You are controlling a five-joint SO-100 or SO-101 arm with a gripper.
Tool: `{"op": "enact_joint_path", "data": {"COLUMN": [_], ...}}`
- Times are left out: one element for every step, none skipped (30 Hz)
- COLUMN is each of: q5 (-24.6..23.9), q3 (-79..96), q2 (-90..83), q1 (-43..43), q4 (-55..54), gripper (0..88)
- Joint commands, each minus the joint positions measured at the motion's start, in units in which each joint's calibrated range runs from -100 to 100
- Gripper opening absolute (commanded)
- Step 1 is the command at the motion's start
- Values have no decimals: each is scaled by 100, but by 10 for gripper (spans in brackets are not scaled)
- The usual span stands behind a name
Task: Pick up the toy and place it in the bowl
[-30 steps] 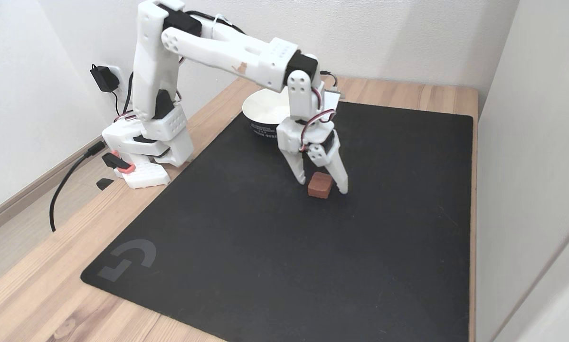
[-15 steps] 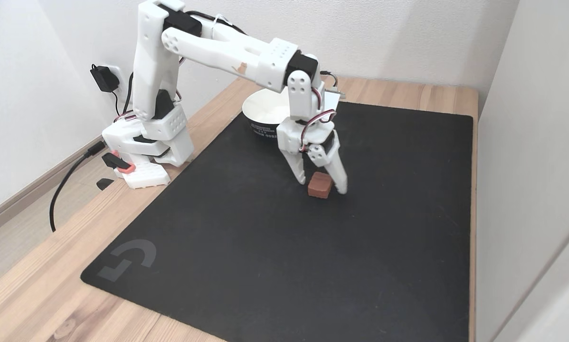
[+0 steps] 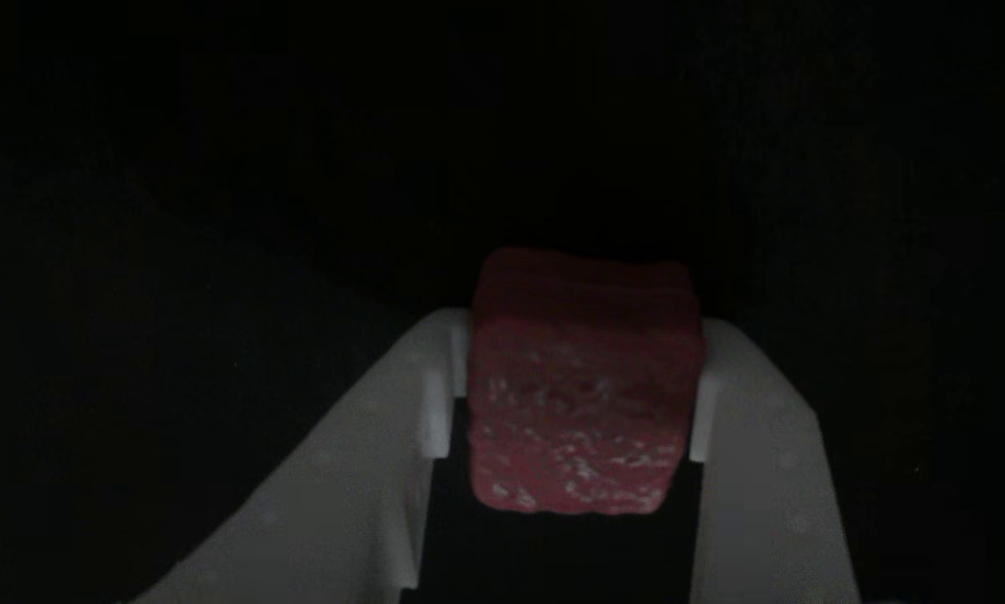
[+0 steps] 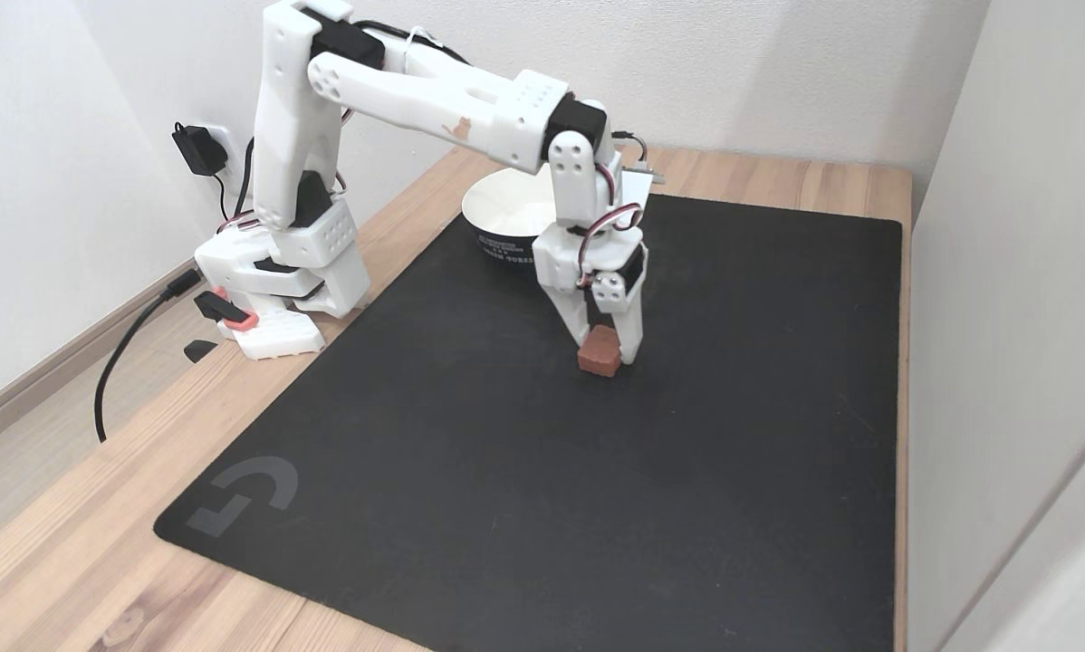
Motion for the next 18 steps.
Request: {"op": "enact_joint_path", "data": {"q5": [61,119,176,228,265,354,406,474,552,630,740,787,839,886,949,954,954,954], "q3": [-40,-31,-22,-22,-31,-31,-31,-31,-13,5,23,23,23,32,59,69,87,123], "q2": [-168,-251,-359,-476,-593,-826,-943,-1060,-1176,-1285,-1460,-1535,-1610,-1685,-1835,-1902,-1968,-2043], "q1": [-3,-20,-54,-79,-95,-146,-221,-296,-380,-489,-706,-823,-974,-1124,-1476,-1626,-1793,-1969], "q4": [42,51,51,51,42,8,0,0,0,0,0,0,8,42,93,161,220,254], "gripper": [23,23,23,23,23,23,23,23,23,23,23,23,23,23,23,23,23,23]}}
